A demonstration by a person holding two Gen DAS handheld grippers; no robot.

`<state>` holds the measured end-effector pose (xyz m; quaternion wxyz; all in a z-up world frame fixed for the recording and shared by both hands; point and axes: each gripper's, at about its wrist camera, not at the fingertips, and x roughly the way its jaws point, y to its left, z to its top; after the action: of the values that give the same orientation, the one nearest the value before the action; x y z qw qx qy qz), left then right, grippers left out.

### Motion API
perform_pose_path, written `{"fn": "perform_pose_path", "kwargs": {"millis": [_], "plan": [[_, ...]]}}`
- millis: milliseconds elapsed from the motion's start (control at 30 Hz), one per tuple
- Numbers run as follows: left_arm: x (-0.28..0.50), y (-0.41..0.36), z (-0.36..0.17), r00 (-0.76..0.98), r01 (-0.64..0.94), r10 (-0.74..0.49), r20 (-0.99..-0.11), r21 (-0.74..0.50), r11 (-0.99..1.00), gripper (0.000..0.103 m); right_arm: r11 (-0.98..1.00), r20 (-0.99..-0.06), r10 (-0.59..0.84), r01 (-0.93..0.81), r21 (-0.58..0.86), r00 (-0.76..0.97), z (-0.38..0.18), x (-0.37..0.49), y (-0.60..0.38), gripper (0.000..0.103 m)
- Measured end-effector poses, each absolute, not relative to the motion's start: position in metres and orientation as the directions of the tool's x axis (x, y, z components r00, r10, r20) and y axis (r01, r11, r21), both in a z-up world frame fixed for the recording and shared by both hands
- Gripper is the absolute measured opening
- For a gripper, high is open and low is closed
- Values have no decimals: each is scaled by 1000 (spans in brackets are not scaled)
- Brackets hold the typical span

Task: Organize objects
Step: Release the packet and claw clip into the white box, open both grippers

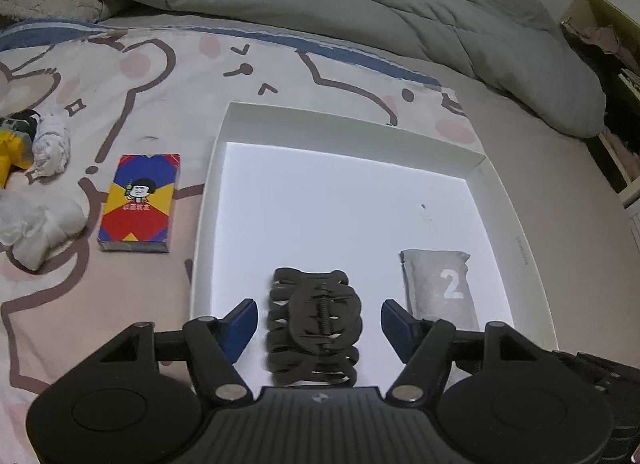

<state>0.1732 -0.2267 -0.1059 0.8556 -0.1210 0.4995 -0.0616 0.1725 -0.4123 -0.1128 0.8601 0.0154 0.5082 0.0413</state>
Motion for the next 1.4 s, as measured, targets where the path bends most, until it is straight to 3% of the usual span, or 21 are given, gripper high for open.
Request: {"fn": "perform_pose_path", "kwargs": {"millis": [300, 433, 667, 1100, 1400], "plan": [[166, -220, -92, 491, 23, -208, -846, -226, 974, 75, 996, -852, 92, -35, 87, 516, -98, 161, -417, 60], [159, -215, -85, 483, 40, -205, -851, -213, 976, 86, 995, -831, 89, -18, 95, 549, -84, 149, -421, 71], [145, -207, -70, 492, 53, -184, -851, -182, 982, 97, 997, -809, 54, 13, 76, 586, -66, 130, -425, 84], [121, -201, -57, 515, 78, -168, -841, -149, 986, 103, 999, -779, -1, 28, 21, 627, -45, 95, -431, 103], [109, -194, -50, 538, 116, -164, -827, -120, 986, 103, 999, -769, -16, 48, 19, 639, -41, 80, -436, 103]]}}
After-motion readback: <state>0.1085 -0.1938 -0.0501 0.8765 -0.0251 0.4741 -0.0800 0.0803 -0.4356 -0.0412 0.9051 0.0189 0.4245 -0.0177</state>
